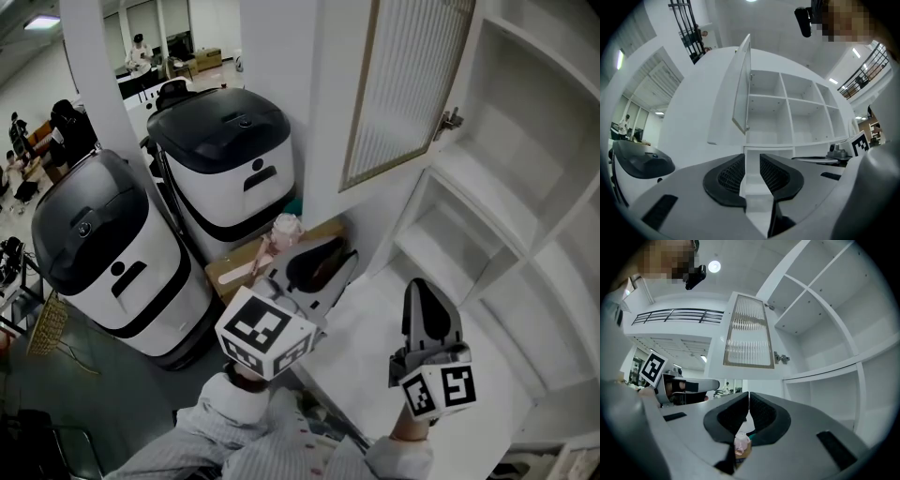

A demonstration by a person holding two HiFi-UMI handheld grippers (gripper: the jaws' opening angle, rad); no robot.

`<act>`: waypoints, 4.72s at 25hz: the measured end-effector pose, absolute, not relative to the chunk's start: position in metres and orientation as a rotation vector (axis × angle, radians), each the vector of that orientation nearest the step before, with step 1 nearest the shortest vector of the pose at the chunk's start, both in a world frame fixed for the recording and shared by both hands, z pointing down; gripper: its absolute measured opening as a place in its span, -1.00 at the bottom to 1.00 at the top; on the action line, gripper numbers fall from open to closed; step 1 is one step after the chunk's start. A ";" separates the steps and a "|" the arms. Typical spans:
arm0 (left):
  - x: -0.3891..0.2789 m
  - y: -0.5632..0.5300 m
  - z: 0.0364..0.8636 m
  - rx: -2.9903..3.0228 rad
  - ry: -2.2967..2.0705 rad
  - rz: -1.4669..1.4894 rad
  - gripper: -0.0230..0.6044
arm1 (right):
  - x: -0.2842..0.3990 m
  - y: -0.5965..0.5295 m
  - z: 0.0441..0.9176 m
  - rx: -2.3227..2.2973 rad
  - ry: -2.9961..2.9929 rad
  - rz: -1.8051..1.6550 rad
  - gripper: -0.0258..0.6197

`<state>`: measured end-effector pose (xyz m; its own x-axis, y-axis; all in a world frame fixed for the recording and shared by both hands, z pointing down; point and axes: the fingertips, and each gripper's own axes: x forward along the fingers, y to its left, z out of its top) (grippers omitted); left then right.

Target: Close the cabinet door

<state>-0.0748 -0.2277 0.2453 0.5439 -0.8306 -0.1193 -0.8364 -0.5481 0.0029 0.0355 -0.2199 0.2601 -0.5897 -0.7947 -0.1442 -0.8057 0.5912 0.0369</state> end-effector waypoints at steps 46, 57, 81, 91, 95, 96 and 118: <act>-0.111 -0.242 0.193 -2.655 1.384 0.290 -0.67 | 0.036 -0.241 0.272 -1.517 2.639 0.090 -0.87; -0.081 -0.229 0.194 -2.734 1.236 0.264 -0.60 | 0.049 -0.229 0.289 -1.675 2.591 0.038 -0.87; 0.026 -0.206 0.197 -2.582 1.488 0.211 -0.43 | 0.170 -0.204 0.289 -1.528 2.661 0.046 -0.87; 0.107 -0.208 0.197 -2.638 1.342 0.199 -0.23 | 0.217 -0.202 0.290 -1.538 2.659 0.066 -0.87; 0.129 -0.216 0.198 -2.689 1.274 0.212 -0.21 | 0.234 -0.207 0.291 -1.568 2.643 0.072 -0.87; 0.133 -0.219 0.199 -2.710 1.253 0.217 -0.23 | 0.238 -0.209 0.291 -1.576 2.638 0.073 -0.87; 0.192 -0.258 0.196 -2.750 1.011 0.228 -0.29 | 0.289 -0.230 0.299 -1.827 2.472 0.062 -0.87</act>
